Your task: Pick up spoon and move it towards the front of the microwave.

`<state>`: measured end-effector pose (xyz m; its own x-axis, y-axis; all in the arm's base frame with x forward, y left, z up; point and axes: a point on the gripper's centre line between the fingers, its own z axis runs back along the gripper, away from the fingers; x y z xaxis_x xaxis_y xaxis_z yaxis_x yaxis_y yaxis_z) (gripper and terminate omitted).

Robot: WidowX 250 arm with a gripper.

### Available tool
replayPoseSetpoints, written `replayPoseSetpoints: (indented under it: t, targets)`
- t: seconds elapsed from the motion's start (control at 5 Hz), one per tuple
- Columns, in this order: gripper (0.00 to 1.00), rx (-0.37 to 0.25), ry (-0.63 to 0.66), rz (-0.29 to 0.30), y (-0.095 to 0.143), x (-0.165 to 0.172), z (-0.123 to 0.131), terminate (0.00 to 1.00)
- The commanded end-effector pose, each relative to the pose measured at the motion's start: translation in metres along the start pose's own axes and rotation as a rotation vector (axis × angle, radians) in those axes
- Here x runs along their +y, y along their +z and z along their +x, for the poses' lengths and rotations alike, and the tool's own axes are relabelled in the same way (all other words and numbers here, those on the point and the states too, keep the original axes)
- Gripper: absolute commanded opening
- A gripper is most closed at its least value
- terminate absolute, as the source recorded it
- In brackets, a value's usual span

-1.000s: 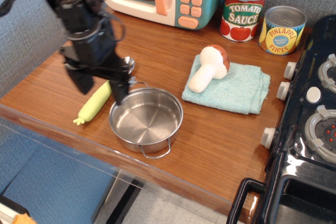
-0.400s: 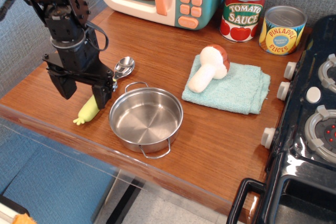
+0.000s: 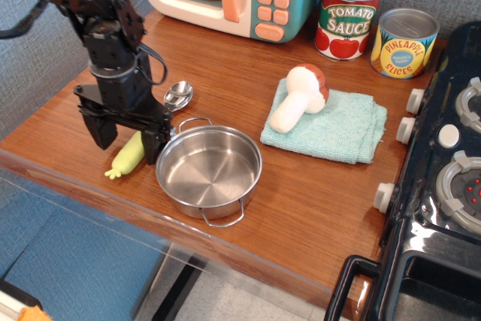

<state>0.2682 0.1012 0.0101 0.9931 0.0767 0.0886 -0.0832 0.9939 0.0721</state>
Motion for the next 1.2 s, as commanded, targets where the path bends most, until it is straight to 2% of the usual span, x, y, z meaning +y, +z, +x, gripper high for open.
replayPoseSetpoints:
  t: [0.0,0.4,0.6,0.8,1.0]
  targets:
    - [0.0,-0.017,0.015,0.033,0.0,-0.001,0.009,0.0]
    - [0.0,-0.022,0.02,0.021,0.005,0.0,0.008,0.0]
    - [0.0,-0.026,0.027,-0.048,0.023,0.005,0.018,0.0]
    - [0.0,-0.067,0.013,-0.165,0.035,0.022,0.045,0.0]
    - [0.0,-0.082,0.006,-0.153,0.037,0.043,0.068,0.0]
